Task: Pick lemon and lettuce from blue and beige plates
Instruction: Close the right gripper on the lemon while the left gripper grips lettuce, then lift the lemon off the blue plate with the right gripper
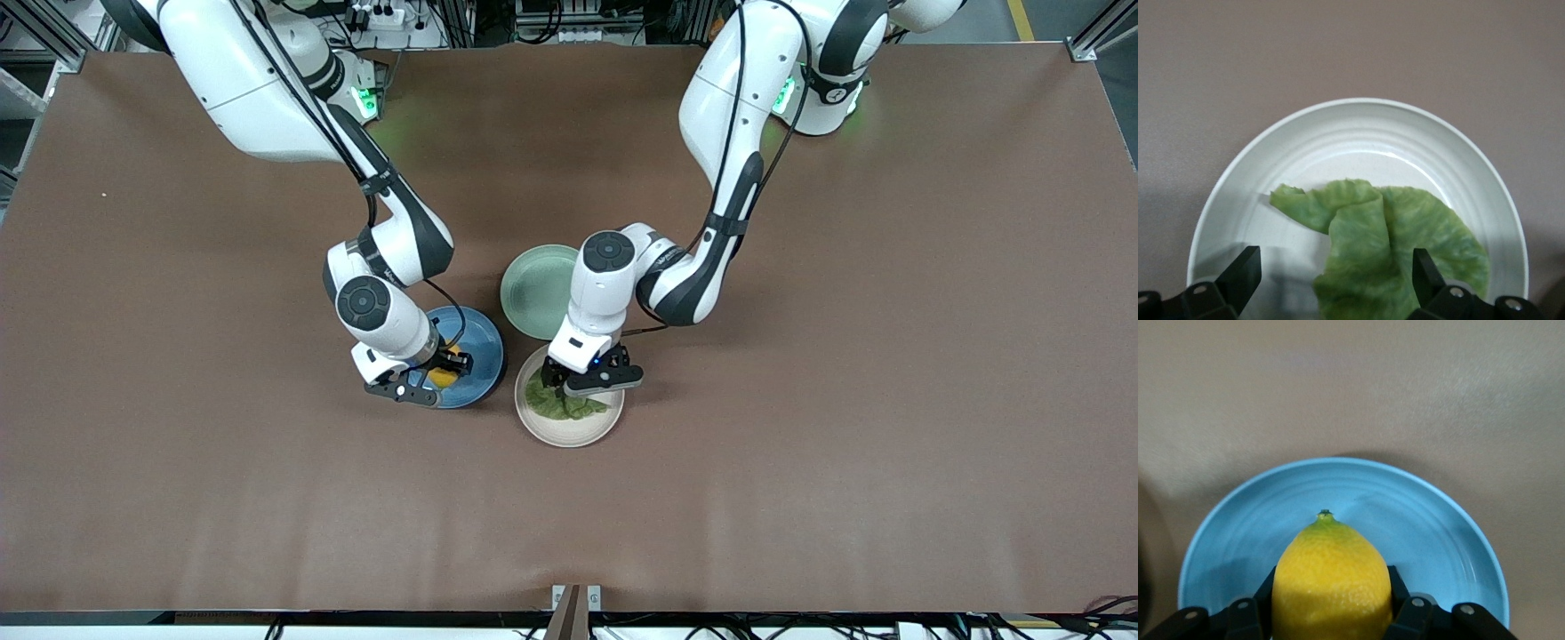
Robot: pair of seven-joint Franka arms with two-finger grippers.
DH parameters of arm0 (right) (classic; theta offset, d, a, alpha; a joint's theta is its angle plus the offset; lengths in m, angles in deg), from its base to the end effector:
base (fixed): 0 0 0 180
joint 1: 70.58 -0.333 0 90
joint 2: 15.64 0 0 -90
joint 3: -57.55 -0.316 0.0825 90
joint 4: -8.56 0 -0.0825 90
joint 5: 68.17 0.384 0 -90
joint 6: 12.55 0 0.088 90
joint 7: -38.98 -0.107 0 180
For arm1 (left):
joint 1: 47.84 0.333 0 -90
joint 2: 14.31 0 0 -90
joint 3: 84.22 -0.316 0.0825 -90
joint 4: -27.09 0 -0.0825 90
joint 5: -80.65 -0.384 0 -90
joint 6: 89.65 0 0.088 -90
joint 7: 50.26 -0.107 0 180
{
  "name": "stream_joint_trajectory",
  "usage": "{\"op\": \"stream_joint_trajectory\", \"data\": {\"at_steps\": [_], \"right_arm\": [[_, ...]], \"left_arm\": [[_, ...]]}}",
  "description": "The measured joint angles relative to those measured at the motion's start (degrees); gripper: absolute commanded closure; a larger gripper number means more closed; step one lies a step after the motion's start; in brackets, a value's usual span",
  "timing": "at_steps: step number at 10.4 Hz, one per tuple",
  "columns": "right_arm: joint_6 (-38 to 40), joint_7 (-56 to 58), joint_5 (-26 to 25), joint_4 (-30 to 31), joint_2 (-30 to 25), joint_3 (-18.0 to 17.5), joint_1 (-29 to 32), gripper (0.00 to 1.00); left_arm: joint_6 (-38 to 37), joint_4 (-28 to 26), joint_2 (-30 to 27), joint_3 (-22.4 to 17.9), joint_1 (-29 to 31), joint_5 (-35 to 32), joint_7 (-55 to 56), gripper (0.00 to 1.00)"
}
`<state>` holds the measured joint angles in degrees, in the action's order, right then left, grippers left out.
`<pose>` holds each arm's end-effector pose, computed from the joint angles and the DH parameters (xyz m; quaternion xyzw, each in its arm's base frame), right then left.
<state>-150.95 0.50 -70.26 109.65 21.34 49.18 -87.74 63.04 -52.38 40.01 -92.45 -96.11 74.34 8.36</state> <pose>0.6020 0.2786 0.2027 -0.9930 0.1139 0.0112 0.0302 0.5605 -0.5100 0.1757 0.9794 0.0763 0.1731 0.0703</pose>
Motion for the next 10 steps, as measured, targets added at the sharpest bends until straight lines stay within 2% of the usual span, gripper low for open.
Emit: {"op": "stream_joint_trajectory", "data": {"at_steps": [2,5,10], "right_arm": [[4.12,-0.34,0.04,-1.91,-1.77,0.32,0.11,0.56],[9.67,0.62,0.06,-2.41,-5.76,0.83,1.87,0.56],[20.65,15.98,0.07,-2.38,-12.74,1.03,9.54,0.56]], "left_arm": [[0.0,0.0,0.1,-0.11,-0.4,-2.7,0.0,0.0],[0.0,0.36,0.1,-1.94,-0.6,-2.91,0.0,0.0],[0.28,0.97,0.43,-4.07,-1.89,-3.1,0.0,0.0]]}}
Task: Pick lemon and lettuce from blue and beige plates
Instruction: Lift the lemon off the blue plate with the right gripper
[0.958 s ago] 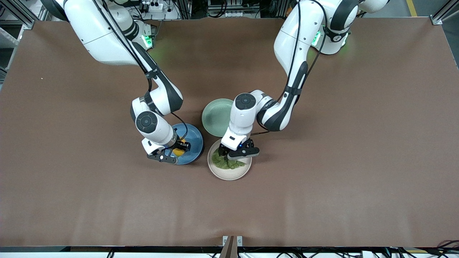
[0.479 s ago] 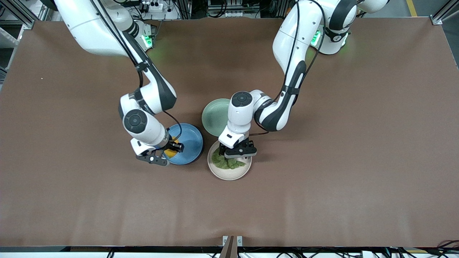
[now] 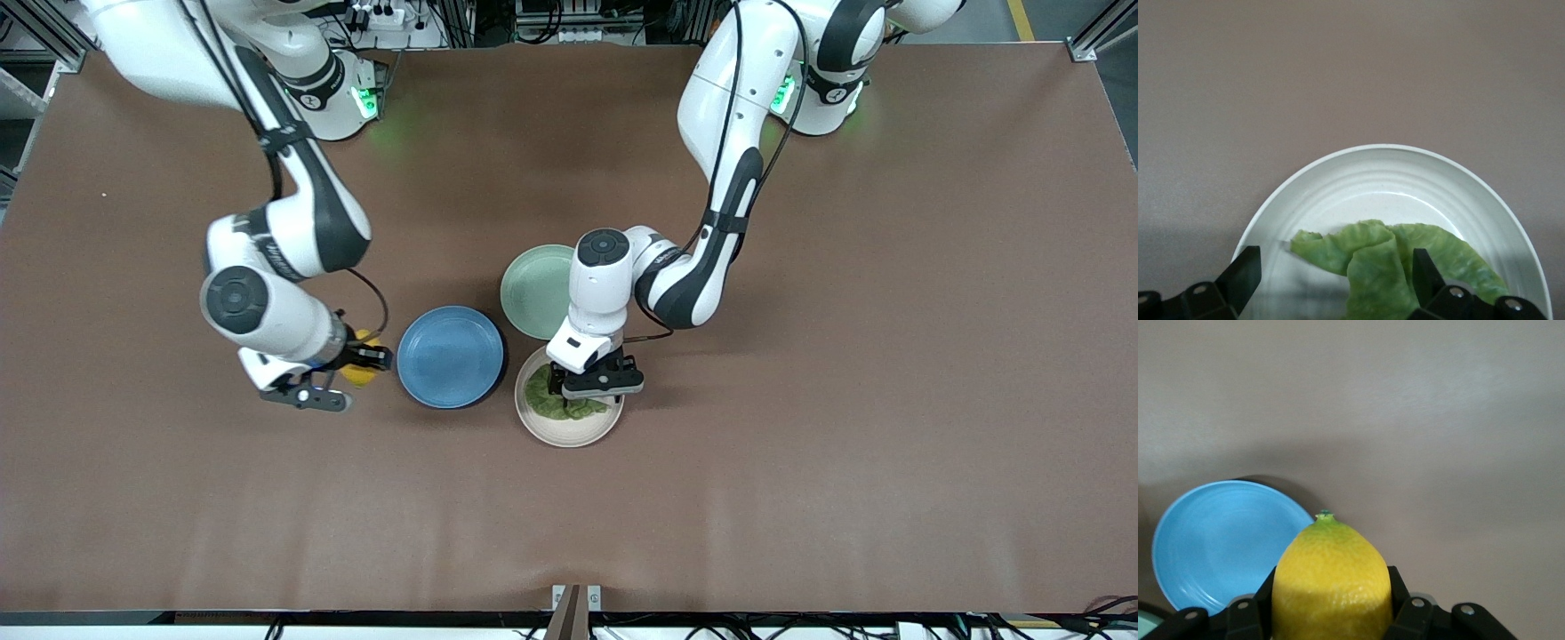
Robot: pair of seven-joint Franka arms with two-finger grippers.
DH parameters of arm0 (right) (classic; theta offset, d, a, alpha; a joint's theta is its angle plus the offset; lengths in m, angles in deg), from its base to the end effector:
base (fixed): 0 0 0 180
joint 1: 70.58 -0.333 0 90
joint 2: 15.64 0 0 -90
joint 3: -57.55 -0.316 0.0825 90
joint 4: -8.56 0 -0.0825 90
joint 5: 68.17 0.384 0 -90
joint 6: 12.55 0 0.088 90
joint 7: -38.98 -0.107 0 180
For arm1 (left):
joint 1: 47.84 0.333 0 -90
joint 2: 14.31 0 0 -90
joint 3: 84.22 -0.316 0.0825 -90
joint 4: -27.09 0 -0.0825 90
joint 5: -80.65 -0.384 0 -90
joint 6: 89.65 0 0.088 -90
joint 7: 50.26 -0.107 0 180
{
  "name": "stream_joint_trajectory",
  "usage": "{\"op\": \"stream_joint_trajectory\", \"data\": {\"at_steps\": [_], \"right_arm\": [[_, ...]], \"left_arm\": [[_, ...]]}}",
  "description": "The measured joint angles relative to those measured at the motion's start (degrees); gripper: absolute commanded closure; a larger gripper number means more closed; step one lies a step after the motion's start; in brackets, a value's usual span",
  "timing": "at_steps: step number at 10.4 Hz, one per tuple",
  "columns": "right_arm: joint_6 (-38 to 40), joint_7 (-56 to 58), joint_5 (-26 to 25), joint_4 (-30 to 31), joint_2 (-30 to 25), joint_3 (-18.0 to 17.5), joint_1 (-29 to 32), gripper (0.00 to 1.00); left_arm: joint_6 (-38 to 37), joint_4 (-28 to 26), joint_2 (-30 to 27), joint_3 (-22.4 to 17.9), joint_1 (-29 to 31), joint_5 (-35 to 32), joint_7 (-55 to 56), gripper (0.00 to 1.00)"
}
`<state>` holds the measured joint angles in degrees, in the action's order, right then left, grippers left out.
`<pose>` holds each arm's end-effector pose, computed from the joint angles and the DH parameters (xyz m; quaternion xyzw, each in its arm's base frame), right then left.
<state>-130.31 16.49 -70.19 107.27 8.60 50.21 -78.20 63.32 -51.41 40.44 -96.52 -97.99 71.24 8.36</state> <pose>0.6303 0.1588 0.3350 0.9971 -0.0612 -0.0447 0.0033 0.5723 -0.5039 0.1835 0.9748 0.0527 0.2119 0.0461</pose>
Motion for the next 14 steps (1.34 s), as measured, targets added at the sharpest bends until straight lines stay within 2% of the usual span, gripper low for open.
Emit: {"op": "stream_joint_trajectory", "data": {"at_steps": [3,5,7,8,9,11,14], "right_arm": [[3.61,12.46,-0.01,1.33,-3.36,1.05,5.37,0.56],[3.12,20.75,-0.01,3.79,-4.43,4.72,6.38,0.56],[0.07,26.26,-0.01,7.28,-5.75,7.9,6.39,0.56],[-1.89,27.4,-0.01,9.68,-6.52,9.21,6.19,0.56],[-4.02,27.7,-0.01,12.0,-7.08,9.81,6.11,0.56],[-9.93,27.72,-0.01,16.5,-7.37,10.65,5.59,0.56],[-17.0,27.72,-0.01,21.88,-7.09,11.8,4.52,0.56]], "left_arm": [[1.44,0.46,1.17,-0.05,-0.59,-0.03,0.0,0.0],[1.65,1.13,1.69,-0.08,-0.87,-0.04,0.0,0.0],[1.66,1.69,1.88,-0.1,-0.87,-0.04,0.8,0.48],[1.66,1.82,1.93,-0.11,-0.88,-0.04,1.95,0.67],[1.66,1.88,1.97,-0.11,-0.89,-0.04,2.54,0.73],[1.68,1.9,2.13,-0.1,-0.91,-0.04,2.82,1.0],[2.02,1.91,2.4,-0.09,-0.93,-0.04,4.18,1.0]]}}
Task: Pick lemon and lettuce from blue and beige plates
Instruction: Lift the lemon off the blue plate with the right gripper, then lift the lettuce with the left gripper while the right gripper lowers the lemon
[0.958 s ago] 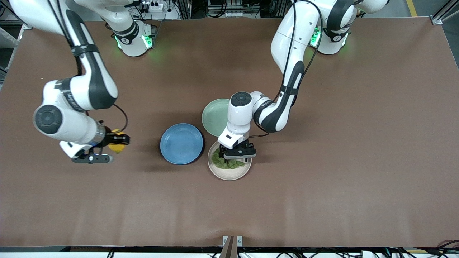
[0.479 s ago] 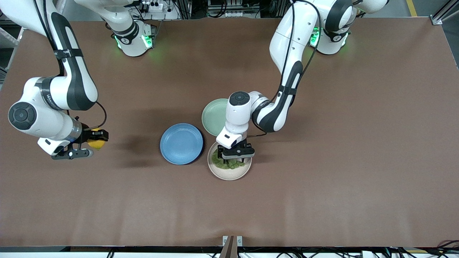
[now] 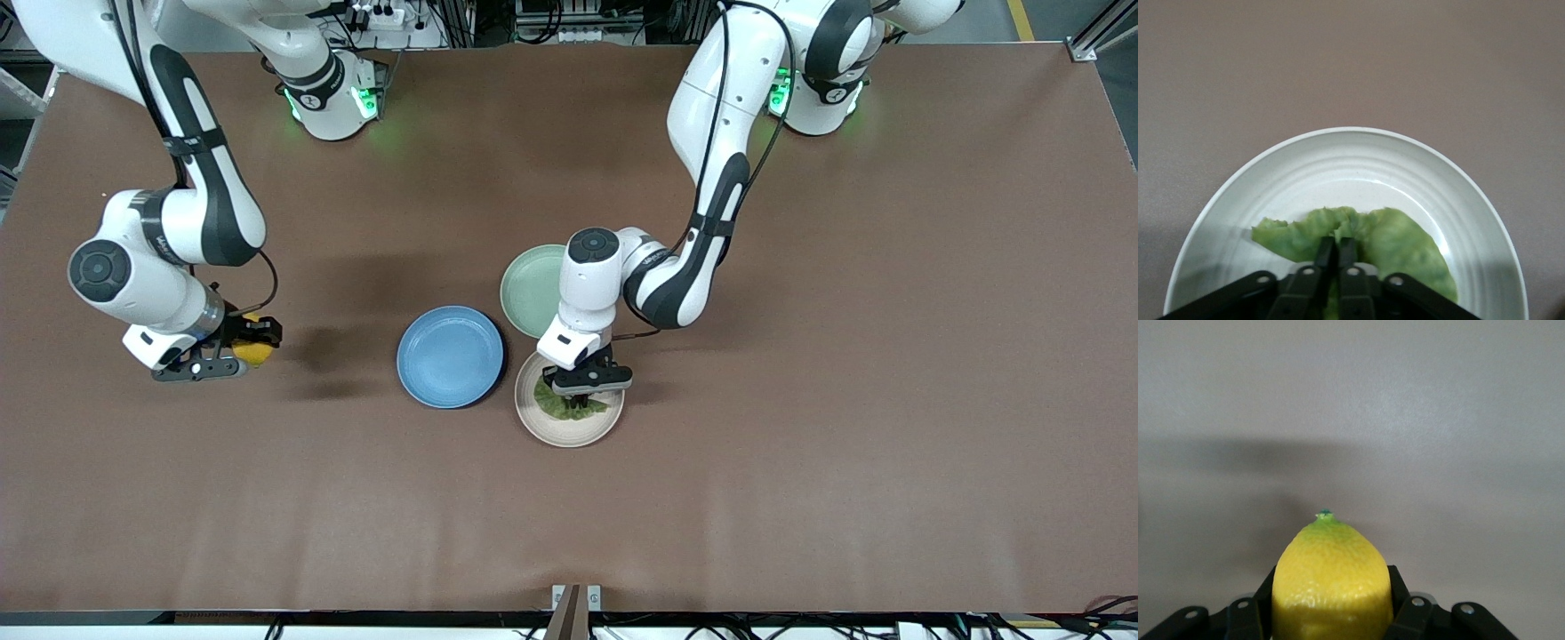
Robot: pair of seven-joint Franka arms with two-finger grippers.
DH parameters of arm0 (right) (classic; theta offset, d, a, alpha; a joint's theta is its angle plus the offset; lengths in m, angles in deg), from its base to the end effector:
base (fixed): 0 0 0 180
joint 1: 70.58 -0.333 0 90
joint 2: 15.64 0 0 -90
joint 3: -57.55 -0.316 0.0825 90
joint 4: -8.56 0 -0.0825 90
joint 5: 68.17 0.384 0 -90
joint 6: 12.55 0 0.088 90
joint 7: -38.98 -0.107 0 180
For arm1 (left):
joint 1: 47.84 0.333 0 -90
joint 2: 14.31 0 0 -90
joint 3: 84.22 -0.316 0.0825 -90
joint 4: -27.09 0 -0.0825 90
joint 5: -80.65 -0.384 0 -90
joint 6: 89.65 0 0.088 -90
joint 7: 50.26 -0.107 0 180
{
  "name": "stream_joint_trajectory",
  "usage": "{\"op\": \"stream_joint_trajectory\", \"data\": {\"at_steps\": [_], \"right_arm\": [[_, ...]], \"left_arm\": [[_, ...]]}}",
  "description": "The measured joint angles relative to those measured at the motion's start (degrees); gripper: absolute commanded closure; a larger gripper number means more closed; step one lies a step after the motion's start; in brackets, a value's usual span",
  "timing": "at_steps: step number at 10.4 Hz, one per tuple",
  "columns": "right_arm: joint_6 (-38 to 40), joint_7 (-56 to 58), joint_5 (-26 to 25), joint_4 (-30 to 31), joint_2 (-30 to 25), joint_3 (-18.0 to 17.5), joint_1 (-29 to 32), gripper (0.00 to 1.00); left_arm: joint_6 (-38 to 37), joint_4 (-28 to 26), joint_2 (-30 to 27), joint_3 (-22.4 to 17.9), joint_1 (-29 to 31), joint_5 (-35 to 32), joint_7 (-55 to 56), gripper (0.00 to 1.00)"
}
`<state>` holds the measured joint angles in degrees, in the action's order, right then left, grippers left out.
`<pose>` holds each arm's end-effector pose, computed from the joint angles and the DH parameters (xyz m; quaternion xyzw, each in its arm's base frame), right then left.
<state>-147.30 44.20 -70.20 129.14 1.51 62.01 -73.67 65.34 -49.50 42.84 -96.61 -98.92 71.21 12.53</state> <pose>0.5736 -0.0137 0.2711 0.9982 0.0478 -0.0270 0.0222 0.5658 -0.5184 0.1710 0.9709 0.0736 0.2182 0.0653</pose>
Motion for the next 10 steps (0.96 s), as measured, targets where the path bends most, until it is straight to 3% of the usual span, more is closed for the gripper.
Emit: {"op": "stream_joint_trajectory", "data": {"at_steps": [6,10], "right_arm": [[-6.43,0.0,0.0,0.79,4.64,0.12,-0.43,0.54],[-10.22,-0.03,0.05,0.83,8.06,0.16,-0.45,0.42]], "left_arm": [[0.33,1.38,-0.27,0.0,0.01,0.0,0.55,1.0],[-0.31,1.72,-3.22,-0.13,0.31,0.13,1.28,1.0]]}}
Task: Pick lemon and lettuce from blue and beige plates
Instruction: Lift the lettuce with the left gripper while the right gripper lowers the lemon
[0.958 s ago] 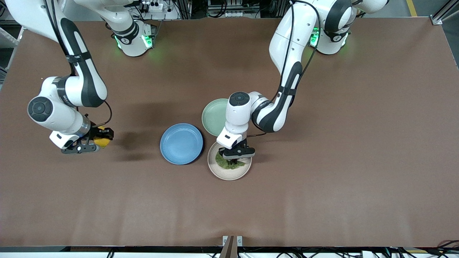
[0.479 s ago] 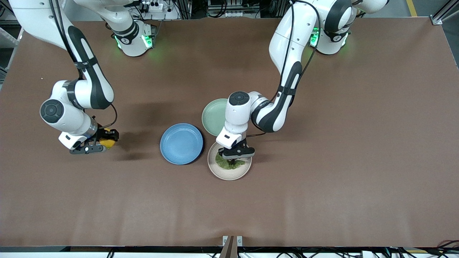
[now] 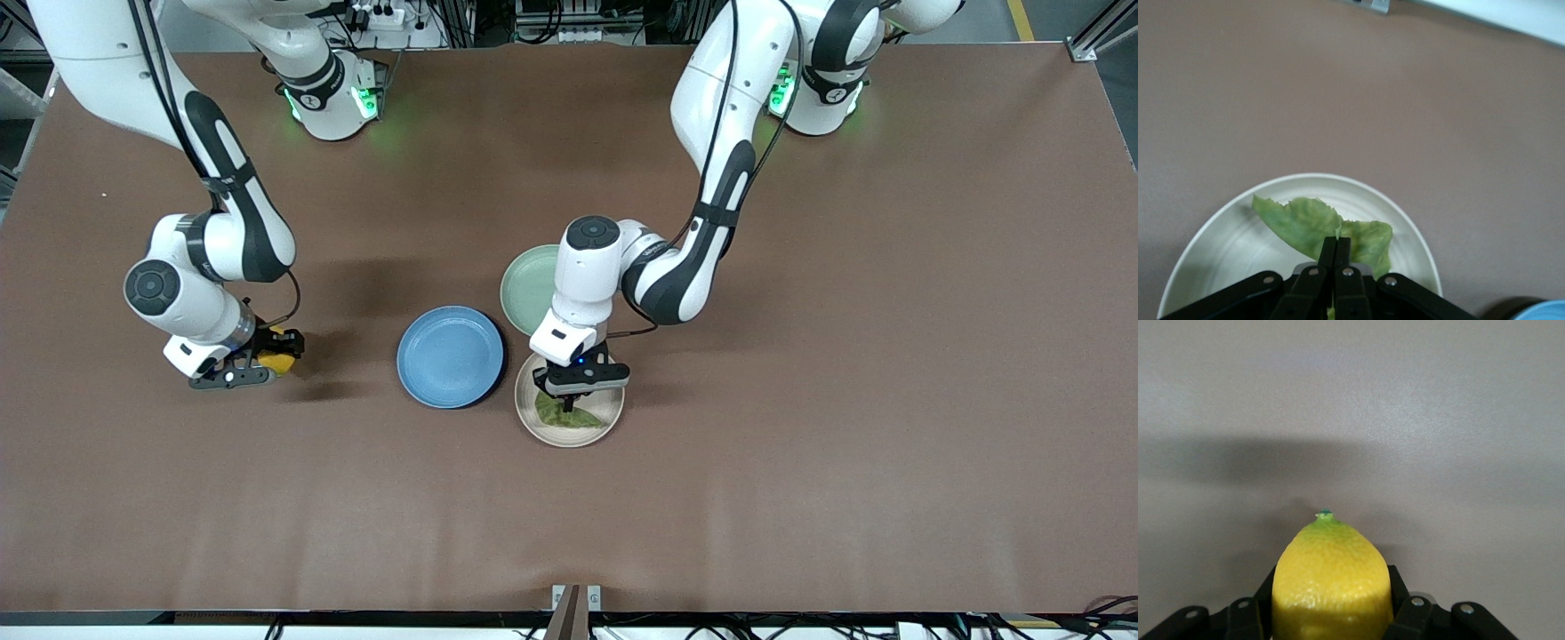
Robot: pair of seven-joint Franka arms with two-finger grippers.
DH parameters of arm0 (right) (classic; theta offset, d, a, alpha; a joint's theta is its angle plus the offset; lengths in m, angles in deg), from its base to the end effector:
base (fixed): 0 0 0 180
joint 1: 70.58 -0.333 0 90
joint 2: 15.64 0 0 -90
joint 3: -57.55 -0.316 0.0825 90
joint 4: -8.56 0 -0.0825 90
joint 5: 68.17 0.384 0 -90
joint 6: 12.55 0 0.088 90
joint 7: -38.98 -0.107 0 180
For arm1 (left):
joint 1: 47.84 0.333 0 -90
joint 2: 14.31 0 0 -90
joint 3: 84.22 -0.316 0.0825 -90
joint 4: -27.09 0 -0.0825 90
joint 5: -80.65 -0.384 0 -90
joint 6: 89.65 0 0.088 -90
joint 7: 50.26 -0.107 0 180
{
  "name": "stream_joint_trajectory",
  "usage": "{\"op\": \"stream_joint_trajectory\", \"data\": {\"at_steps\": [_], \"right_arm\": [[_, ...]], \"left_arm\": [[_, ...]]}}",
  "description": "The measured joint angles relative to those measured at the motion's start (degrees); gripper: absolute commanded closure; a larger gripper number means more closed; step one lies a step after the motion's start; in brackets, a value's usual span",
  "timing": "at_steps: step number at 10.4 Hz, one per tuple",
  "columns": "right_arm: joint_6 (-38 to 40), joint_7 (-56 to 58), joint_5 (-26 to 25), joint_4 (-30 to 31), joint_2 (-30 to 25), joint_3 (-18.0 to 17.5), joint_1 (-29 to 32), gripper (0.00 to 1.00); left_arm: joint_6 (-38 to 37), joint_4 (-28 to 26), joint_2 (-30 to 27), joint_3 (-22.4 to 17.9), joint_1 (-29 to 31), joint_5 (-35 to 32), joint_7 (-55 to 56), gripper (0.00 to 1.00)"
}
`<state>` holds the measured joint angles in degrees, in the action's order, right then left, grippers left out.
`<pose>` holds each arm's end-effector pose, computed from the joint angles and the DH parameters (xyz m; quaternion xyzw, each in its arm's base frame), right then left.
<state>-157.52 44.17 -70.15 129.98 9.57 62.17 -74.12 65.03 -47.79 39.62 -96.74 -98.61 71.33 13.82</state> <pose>0.5743 -0.0106 0.1997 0.9981 0.0537 -0.0154 0.0261 0.5778 -0.5267 0.2274 0.9612 0.0913 0.2410 0.0987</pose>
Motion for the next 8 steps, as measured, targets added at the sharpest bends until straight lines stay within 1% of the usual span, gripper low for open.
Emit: {"op": "stream_joint_trajectory", "data": {"at_steps": [4,6,7,8], "right_arm": [[-0.9,-0.08,0.59,-0.02,1.12,0.16,0.0,0.4],[-3.03,-0.22,3.38,0.0,2.58,0.22,-0.02,0.4],[-3.28,-0.22,4.15,-0.06,2.74,0.28,-0.04,0.35],[-3.29,-0.22,4.35,-0.06,2.75,0.31,-0.05,0.22]], "left_arm": [[-8.98,-0.02,-5.16,-0.2,1.04,0.01,0.01,1.0],[-13.37,-0.08,-7.22,-0.12,2.26,0.05,-0.6,1.0],[-15.48,-0.1,-8.07,0.24,3.33,1.01,-2.07,1.0],[-17.73,-0.1,-8.98,0.86,5.04,3.42,-5.34,1.0]]}}
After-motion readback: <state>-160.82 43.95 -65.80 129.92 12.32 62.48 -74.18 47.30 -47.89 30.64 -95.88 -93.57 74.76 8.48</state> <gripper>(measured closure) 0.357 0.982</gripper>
